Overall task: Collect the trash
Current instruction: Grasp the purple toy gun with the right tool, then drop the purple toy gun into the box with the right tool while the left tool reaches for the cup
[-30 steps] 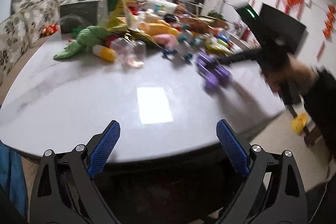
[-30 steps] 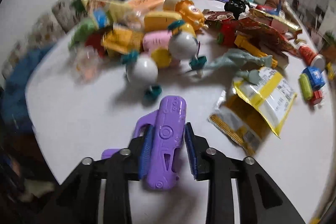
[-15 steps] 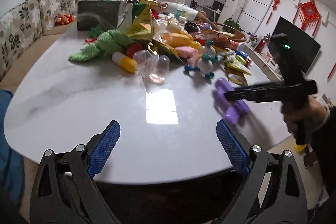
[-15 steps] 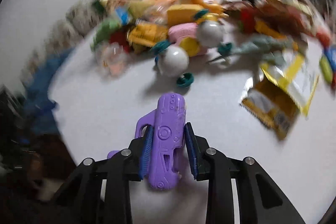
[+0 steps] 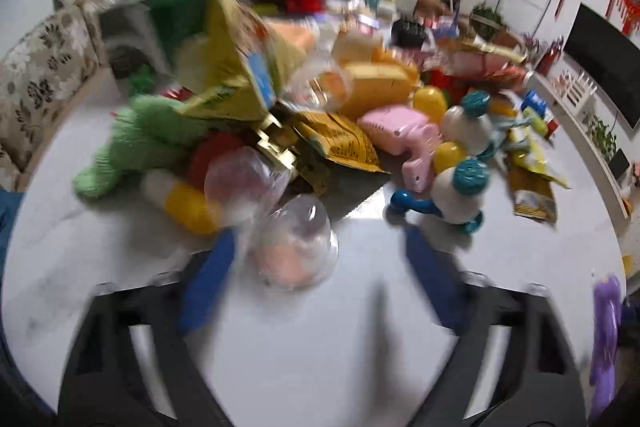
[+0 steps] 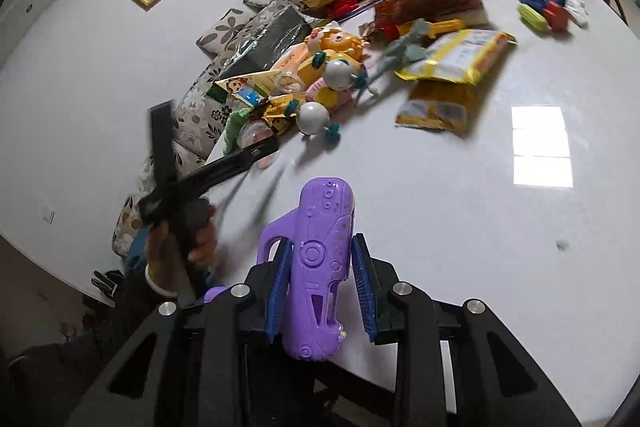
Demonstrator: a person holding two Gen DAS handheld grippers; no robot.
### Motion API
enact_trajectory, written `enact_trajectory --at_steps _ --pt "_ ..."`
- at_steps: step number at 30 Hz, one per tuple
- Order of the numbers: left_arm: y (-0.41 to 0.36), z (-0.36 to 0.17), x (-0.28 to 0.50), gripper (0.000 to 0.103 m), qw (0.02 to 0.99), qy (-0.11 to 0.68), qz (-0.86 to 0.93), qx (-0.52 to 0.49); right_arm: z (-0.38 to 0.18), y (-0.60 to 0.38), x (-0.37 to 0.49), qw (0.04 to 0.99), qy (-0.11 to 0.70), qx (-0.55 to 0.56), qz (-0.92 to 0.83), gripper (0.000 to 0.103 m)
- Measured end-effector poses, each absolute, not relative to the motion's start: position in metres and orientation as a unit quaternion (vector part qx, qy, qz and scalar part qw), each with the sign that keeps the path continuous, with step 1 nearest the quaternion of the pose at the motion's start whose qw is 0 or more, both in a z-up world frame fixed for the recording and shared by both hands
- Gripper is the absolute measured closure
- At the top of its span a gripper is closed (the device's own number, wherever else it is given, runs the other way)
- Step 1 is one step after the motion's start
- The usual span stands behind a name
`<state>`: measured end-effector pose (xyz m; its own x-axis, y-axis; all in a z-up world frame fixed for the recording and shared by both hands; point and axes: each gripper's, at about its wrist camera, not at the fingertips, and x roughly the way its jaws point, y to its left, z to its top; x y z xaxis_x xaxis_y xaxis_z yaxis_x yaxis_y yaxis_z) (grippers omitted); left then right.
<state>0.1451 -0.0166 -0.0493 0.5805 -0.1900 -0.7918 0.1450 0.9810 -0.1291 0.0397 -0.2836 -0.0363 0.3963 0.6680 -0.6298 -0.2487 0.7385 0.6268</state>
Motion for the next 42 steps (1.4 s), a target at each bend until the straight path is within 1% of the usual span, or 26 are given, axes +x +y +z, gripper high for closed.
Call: enact_trajectory --at_steps 1,2,4,10,13,18,20,23,26,27,28,29,30,31,34,36,38,40,42 --pt "-0.018 -0.049 0.147 0.065 0.895 0.439 -0.083 -0.012 -0.038 -0.284 0.038 0.805 0.469 0.224 0.284 0.072" --pt "-0.019 -0.049 0.147 0.064 0.893 0.441 -0.091 -0.008 -0.039 -0.282 0.038 0.806 0.468 0.225 0.284 0.072" --pt "-0.013 -0.043 0.137 0.064 0.897 0.429 -0.1 -0.023 -0.039 -0.283 0.032 0.808 0.464 0.228 0.283 0.072" --pt "0.013 0.007 0.073 0.064 0.929 0.343 -0.135 -0.041 -0.032 -0.279 0.022 0.813 0.447 0.229 0.295 0.072" --pt "0.015 0.029 0.032 0.064 0.935 0.318 -0.157 -0.024 -0.025 -0.272 0.013 0.814 0.441 0.223 0.306 0.072" --pt "0.006 0.044 -0.039 0.064 0.932 0.298 -0.203 0.019 -0.01 -0.257 -0.021 0.815 0.436 0.199 0.325 0.072" --pt "0.0 0.036 -0.057 0.064 0.925 0.305 -0.224 0.031 -0.008 -0.25 -0.04 0.813 0.444 0.178 0.332 0.072" --pt "-0.008 0.011 -0.092 0.064 0.909 0.327 -0.25 0.064 -0.018 -0.24 -0.066 0.804 0.469 0.148 0.335 0.072" --pt "-0.018 -0.03 -0.112 0.064 0.886 0.368 -0.269 0.09 -0.051 -0.232 -0.084 0.784 0.512 0.128 0.325 0.072" --pt "-0.02 -0.045 -0.114 0.064 0.876 0.386 -0.272 0.094 -0.07 -0.23 -0.088 0.776 0.531 0.127 0.316 0.072" --pt "-0.023 -0.068 -0.113 0.062 0.862 0.413 -0.278 0.096 -0.087 -0.227 -0.09 0.77 0.546 0.118 0.308 0.068" --pt "-0.023 -0.085 -0.111 0.049 0.852 0.43 -0.282 0.098 -0.105 -0.222 -0.09 0.763 0.563 0.107 0.301 0.061" --pt "-0.025 -0.105 -0.108 0.038 0.842 0.449 -0.281 0.104 -0.129 -0.219 -0.09 0.757 0.579 0.096 0.289 0.042" --pt "-0.024 -0.126 -0.104 0.02 0.835 0.468 -0.268 0.11 -0.151 -0.216 -0.09 0.752 0.592 0.089 0.276 0.04" --pt "-0.017 -0.168 -0.093 0.019 0.819 0.504 -0.254 0.105 -0.191 -0.212 -0.091 0.733 0.625 0.08 0.256 0.043" --pt "-0.008 -0.179 -0.086 0.019 0.812 0.525 -0.238 0.092 -0.192 -0.214 -0.095 0.731 0.63 0.079 0.251 0.044" --pt "0.004 -0.167 -0.084 0.019 0.819 0.519 -0.233 0.073 -0.171 -0.216 -0.098 0.739 0.616 0.075 0.262 0.045" --pt "0.015 -0.132 -0.082 0.019 0.841 0.486 -0.23 0.057 -0.127 -0.217 -0.097 0.766 0.573 0.065 0.285 0.045" --pt "0.023 -0.1 -0.079 0.019 0.864 0.447 -0.228 0.043 -0.078 -0.219 -0.083 0.805 0.512 0.054 0.296 0.043"
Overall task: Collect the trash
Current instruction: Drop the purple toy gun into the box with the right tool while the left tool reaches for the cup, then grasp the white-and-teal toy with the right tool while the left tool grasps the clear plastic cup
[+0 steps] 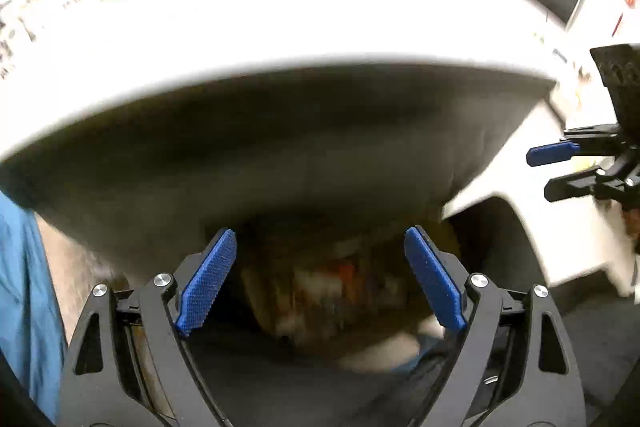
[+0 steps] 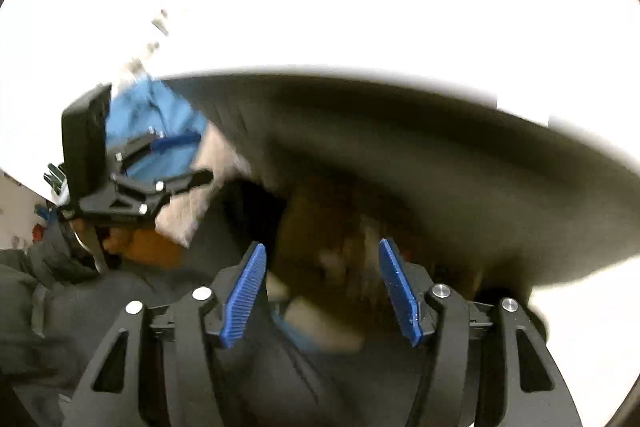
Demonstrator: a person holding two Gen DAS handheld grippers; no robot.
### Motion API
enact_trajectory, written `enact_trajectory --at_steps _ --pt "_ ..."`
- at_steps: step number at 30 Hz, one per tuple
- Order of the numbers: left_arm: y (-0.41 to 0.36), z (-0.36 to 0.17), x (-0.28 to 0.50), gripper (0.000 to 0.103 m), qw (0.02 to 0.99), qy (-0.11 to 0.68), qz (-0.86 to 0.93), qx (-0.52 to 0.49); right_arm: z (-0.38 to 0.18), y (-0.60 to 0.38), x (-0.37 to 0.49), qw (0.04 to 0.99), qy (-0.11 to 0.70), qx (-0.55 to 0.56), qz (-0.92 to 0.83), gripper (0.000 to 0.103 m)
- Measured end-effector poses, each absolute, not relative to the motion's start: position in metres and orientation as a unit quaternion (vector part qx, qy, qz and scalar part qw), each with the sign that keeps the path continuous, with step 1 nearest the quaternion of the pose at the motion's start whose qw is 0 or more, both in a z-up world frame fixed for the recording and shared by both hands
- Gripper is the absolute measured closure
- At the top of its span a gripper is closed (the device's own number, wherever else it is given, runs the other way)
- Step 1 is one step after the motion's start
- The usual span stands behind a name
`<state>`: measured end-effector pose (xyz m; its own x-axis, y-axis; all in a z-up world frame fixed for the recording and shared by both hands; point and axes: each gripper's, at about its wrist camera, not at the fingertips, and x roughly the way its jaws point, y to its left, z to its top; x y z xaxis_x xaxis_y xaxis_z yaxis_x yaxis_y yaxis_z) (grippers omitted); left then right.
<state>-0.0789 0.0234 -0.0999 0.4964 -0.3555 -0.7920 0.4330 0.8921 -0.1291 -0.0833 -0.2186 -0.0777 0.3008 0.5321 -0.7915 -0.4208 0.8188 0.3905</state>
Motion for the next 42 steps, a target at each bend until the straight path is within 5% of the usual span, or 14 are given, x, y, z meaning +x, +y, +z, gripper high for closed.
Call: enact_trajectory --at_steps 7,17,21,29,31,34,42 --pt "0.033 -0.03 -0.011 0.012 0.923 0.349 -0.164 0.006 -0.013 -0.181 0.027 0.89 0.379 -0.039 0.249 0.04" --pt "0.03 -0.036 0.063 0.012 0.92 0.376 -0.111 0.001 -0.048 -0.154 0.195 0.846 0.473 0.085 0.229 0.04" --pt "0.026 -0.037 0.082 0.012 0.913 0.392 -0.115 0.0 -0.052 -0.154 0.204 0.852 0.47 0.073 0.22 0.068" --pt "0.001 -0.042 0.124 0.013 0.895 0.425 -0.133 0.021 -0.05 -0.217 0.169 0.827 0.469 0.172 0.26 0.071" --pt "-0.004 -0.05 0.137 0.026 0.891 0.439 -0.116 0.032 -0.047 -0.226 0.154 0.827 0.465 0.172 0.265 0.072" --pt "-0.012 -0.049 0.135 0.065 0.892 0.43 -0.128 0.053 -0.043 -0.235 0.128 0.827 0.457 0.183 0.27 0.072" --pt "-0.003 -0.022 0.07 0.066 0.924 0.351 -0.148 0.035 -0.014 -0.24 0.081 0.831 0.418 0.205 0.304 0.072"
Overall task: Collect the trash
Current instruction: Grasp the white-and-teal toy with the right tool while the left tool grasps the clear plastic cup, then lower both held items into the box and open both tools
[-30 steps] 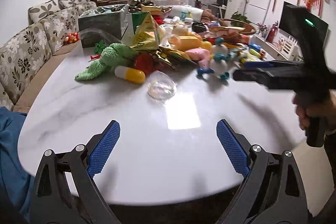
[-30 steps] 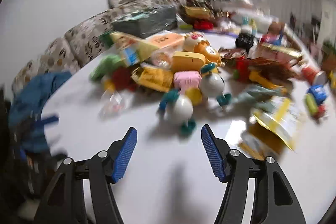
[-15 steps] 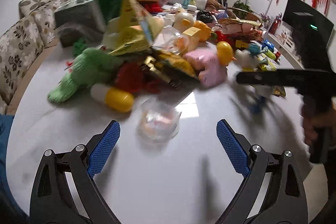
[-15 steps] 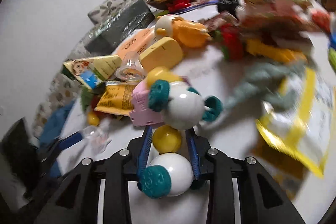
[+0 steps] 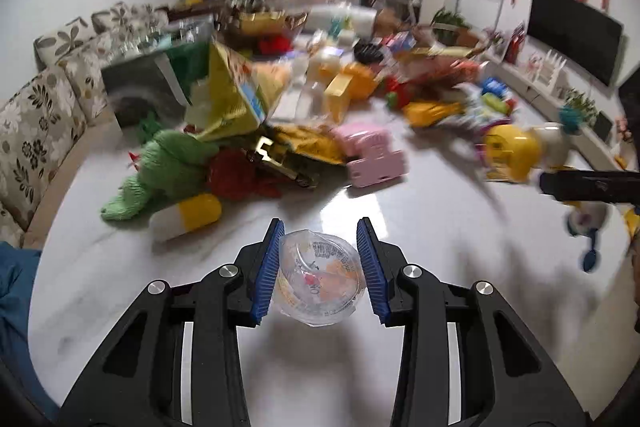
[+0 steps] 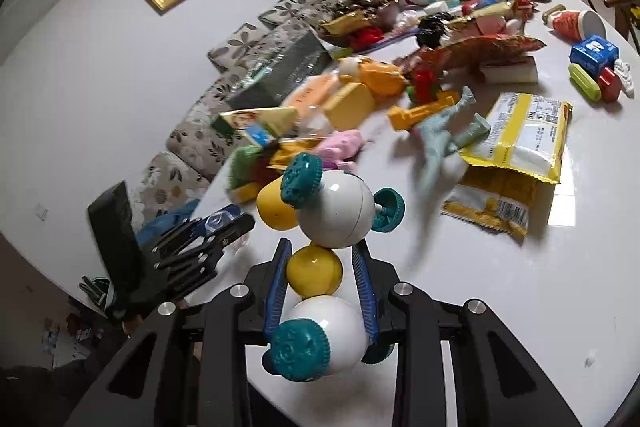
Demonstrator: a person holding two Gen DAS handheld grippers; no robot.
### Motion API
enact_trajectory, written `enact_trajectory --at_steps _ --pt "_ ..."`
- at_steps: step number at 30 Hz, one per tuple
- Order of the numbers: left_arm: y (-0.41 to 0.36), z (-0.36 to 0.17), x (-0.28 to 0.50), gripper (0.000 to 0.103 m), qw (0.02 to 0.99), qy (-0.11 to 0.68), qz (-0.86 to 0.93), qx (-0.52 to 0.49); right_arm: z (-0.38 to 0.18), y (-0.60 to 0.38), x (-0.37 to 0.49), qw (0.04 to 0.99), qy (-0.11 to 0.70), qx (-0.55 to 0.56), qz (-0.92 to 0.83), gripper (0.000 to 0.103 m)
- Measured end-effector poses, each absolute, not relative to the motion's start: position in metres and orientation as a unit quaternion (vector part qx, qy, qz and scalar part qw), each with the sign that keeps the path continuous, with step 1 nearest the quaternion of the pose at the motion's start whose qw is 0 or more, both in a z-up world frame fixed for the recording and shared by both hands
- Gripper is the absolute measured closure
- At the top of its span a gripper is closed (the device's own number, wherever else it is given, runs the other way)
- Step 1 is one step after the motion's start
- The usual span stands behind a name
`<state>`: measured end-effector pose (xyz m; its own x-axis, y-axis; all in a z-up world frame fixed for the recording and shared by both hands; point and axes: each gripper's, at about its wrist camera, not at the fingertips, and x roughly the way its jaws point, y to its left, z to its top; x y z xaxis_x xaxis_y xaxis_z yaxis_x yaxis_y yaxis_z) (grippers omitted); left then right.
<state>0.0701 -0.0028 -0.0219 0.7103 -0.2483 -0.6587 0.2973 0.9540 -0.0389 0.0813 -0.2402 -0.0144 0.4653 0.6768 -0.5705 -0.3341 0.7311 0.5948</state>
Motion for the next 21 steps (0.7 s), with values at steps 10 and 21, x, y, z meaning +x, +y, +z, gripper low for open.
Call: enact_trajectory --at_steps 10,21 --pt "-0.002 0.005 -0.046 0.065 0.918 0.327 -0.222 0.041 0.02 -0.244 -0.025 0.815 0.393 0.198 0.378 0.072" --pt "-0.018 -0.12 -0.095 0.017 0.837 0.462 -0.276 0.103 -0.113 -0.204 -0.1 0.752 0.566 0.055 0.334 0.033"
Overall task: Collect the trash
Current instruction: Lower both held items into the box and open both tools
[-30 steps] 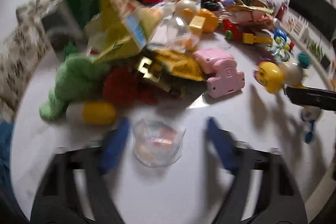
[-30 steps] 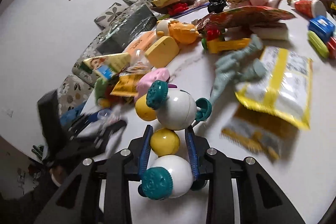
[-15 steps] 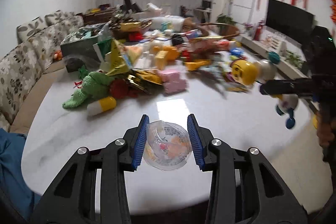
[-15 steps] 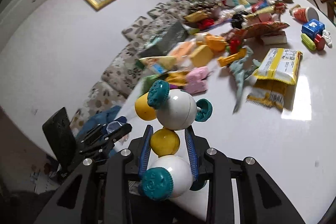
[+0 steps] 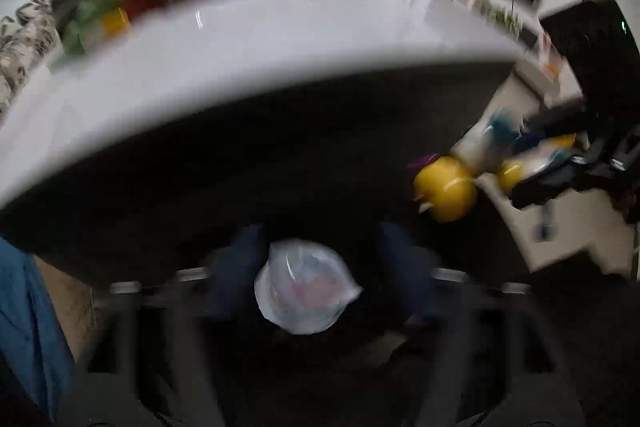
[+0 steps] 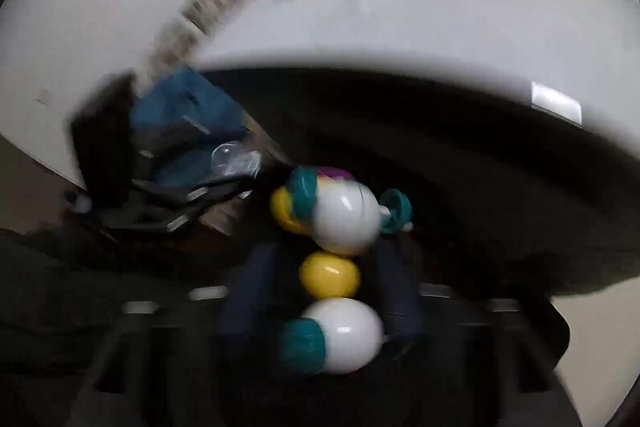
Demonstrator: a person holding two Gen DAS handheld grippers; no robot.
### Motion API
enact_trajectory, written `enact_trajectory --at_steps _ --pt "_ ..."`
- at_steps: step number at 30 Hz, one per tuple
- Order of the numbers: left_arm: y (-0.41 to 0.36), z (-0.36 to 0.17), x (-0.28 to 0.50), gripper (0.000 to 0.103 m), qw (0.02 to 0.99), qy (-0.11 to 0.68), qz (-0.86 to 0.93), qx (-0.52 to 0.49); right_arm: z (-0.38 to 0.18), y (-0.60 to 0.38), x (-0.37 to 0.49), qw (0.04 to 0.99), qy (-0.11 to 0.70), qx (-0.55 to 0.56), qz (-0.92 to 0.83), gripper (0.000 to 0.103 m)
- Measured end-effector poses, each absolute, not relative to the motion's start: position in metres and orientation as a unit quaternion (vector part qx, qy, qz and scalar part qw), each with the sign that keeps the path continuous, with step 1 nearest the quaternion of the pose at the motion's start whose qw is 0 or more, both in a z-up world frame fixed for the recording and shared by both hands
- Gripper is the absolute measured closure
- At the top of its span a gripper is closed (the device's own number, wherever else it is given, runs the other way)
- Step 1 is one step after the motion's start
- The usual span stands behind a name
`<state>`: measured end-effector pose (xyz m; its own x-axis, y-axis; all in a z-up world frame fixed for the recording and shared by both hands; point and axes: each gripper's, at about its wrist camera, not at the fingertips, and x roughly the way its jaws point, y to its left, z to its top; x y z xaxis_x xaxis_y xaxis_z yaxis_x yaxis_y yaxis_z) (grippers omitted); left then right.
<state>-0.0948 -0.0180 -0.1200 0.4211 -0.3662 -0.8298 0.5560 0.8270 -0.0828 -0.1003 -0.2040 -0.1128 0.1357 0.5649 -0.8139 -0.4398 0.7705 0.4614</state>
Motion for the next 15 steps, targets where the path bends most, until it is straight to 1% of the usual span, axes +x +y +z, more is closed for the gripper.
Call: enact_trajectory --at_steps 1,2,3,5,8,10,13,15 --pt "-0.018 -0.14 -0.093 0.017 0.831 0.474 -0.266 0.116 -0.13 -0.2 -0.099 0.75 0.577 0.037 0.322 0.037" --pt "-0.018 -0.155 -0.09 0.017 0.825 0.488 -0.257 0.123 -0.15 -0.196 -0.097 0.744 0.595 0.014 0.305 0.038" --pt "-0.016 -0.163 -0.088 0.017 0.821 0.498 -0.249 0.125 -0.158 -0.195 -0.097 0.741 0.602 0.006 0.298 0.042" --pt "-0.006 -0.169 -0.085 0.017 0.818 0.514 -0.236 0.111 -0.156 -0.2 -0.1 0.739 0.604 0.013 0.298 0.042" --pt "0.01 -0.142 -0.086 0.017 0.834 0.492 -0.236 0.082 -0.107 -0.218 -0.106 0.763 0.563 0.032 0.316 0.042" --pt "0.018 -0.112 -0.086 0.017 0.853 0.46 -0.239 0.064 -0.062 -0.239 -0.097 0.797 0.515 0.059 0.31 0.038" --pt "0.019 -0.071 -0.078 0.017 0.88 0.406 -0.243 0.046 -0.018 -0.273 -0.055 0.854 0.456 0.083 0.238 0.036" --pt "0.016 -0.051 -0.07 0.014 0.892 0.379 -0.244 0.035 -0.009 -0.291 -0.016 0.878 0.437 0.095 0.172 0.035"
